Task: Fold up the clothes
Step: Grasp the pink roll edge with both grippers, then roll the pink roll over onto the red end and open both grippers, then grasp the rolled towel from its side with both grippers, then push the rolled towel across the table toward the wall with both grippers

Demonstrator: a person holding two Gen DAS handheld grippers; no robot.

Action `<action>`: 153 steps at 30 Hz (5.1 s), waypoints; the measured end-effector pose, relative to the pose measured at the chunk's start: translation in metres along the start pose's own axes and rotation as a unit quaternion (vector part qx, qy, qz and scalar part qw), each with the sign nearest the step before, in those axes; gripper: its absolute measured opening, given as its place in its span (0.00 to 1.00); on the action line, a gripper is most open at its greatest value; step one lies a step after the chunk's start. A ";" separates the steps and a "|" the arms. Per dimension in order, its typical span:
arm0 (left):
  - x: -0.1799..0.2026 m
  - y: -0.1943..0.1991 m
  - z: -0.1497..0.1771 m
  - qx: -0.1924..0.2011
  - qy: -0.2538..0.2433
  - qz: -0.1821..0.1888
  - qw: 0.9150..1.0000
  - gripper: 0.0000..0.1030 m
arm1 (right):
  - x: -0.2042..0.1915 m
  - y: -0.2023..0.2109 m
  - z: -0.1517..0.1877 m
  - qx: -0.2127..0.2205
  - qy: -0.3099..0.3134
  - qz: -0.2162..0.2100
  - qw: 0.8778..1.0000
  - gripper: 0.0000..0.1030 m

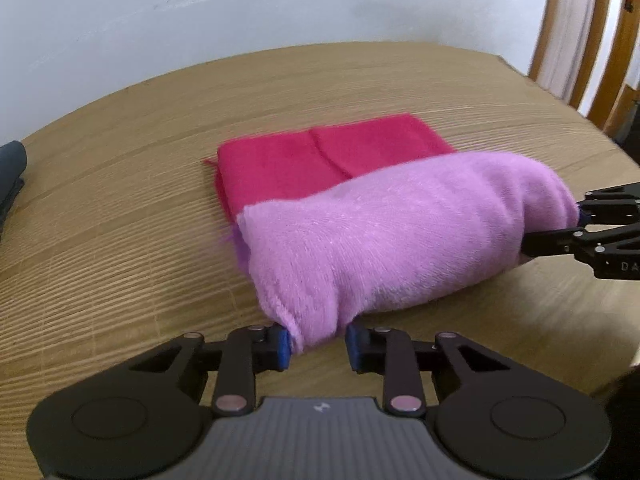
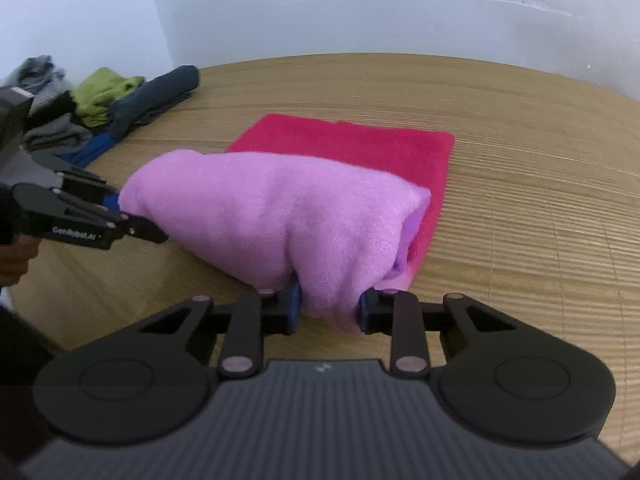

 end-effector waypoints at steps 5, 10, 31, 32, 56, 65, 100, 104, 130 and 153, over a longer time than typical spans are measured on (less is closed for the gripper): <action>0.005 0.023 0.009 0.005 -0.002 0.014 1.000 0.28 | -0.003 0.026 0.009 -0.011 -0.009 -0.022 1.000 0.30; -0.008 0.029 -0.003 0.027 0.052 0.023 0.998 0.28 | 0.005 0.028 0.001 0.018 -0.053 -0.029 0.998 0.30; -0.041 -0.016 -0.087 0.037 0.125 -0.046 0.990 0.37 | 0.048 -0.043 -0.078 0.070 -0.138 0.025 0.988 0.34; -0.042 -0.019 -0.091 0.033 0.126 -0.048 0.990 0.38 | 0.049 -0.046 -0.080 0.071 -0.141 0.028 0.987 0.35; -0.040 -0.043 -0.115 0.017 0.115 -0.100 0.988 0.42 | 0.004 -0.017 -0.050 0.111 0.022 0.075 0.991 0.53; -0.022 0.024 -0.102 0.088 0.096 -0.089 0.988 0.43 | 0.005 -0.055 -0.077 0.085 -0.024 0.106 0.990 0.53; -0.004 -0.001 -0.038 -0.006 0.090 -0.118 0.989 0.62 | 0.020 -0.002 -0.017 0.055 -0.040 0.072 0.995 0.69; 0.002 -0.017 -0.039 -0.012 0.109 -0.106 0.988 0.61 | 0.030 -0.015 -0.015 0.037 -0.062 0.052 0.996 0.69; -0.021 -0.053 -0.056 -0.030 0.092 -0.087 0.991 0.63 | 0.029 -0.055 -0.036 0.012 -0.020 0.056 0.998 0.69; -0.044 -0.093 -0.131 -0.005 0.045 -0.110 0.993 0.59 | 0.040 -0.100 -0.094 0.012 0.032 0.069 0.997 0.69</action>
Point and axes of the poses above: each gripper's, at about its wrist camera, not at the fingertips, and y roughly against the way its jaws point, x to its right, z to its underside, the point moved 4 cm from there along -y, roughly the way its jaws point, and after that the axes turned 15 degrees about -x, right-handed, at the moved point
